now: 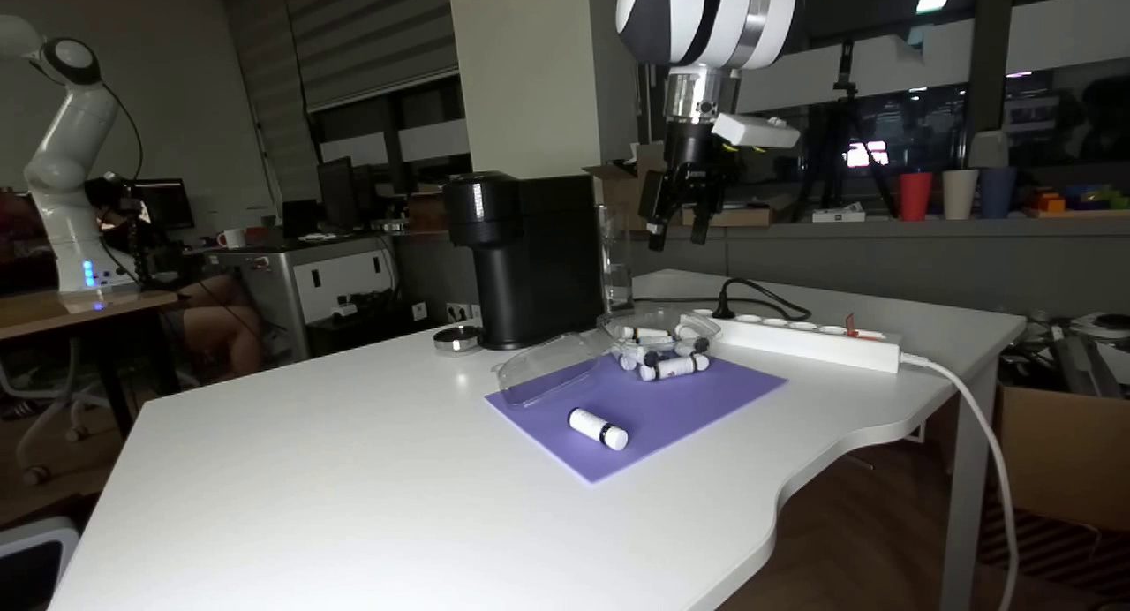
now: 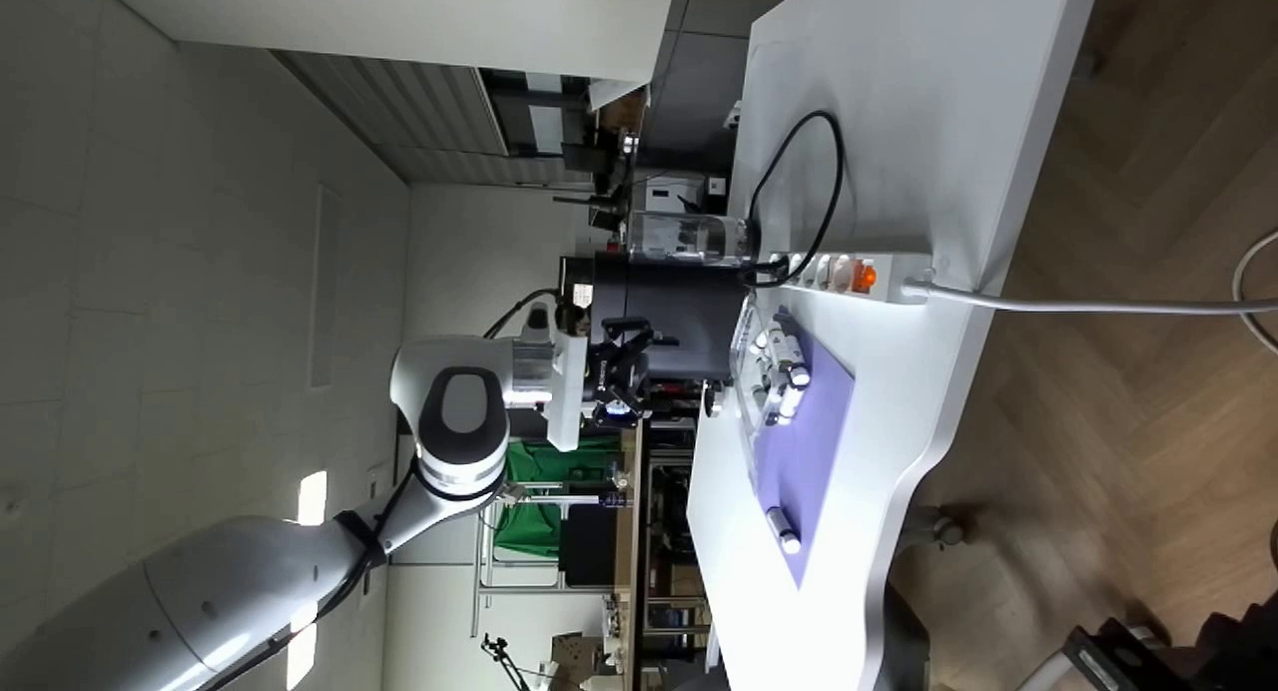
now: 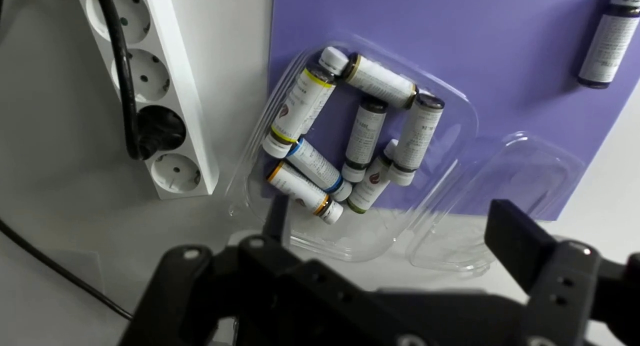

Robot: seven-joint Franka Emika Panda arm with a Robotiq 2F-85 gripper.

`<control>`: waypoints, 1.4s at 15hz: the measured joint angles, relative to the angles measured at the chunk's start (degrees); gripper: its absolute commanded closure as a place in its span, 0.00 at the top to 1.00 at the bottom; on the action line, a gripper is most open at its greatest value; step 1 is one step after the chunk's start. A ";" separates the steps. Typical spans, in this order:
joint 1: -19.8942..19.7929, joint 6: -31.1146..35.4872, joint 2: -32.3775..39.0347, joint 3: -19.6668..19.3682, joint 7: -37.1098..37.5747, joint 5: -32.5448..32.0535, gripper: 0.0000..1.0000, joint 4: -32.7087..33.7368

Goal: Remove the object from the bowl and put it next to the object on the left of the table

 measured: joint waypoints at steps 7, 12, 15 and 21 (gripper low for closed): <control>-0.46 7.37 8.39 2.05 5.21 -1.74 1.00 4.36; -0.44 8.53 12.48 2.26 10.34 -6.30 1.00 6.31; -0.40 8.62 13.89 2.42 11.77 -7.93 1.00 6.49; 0.53 8.64 15.37 2.69 13.74 -10.38 1.00 6.58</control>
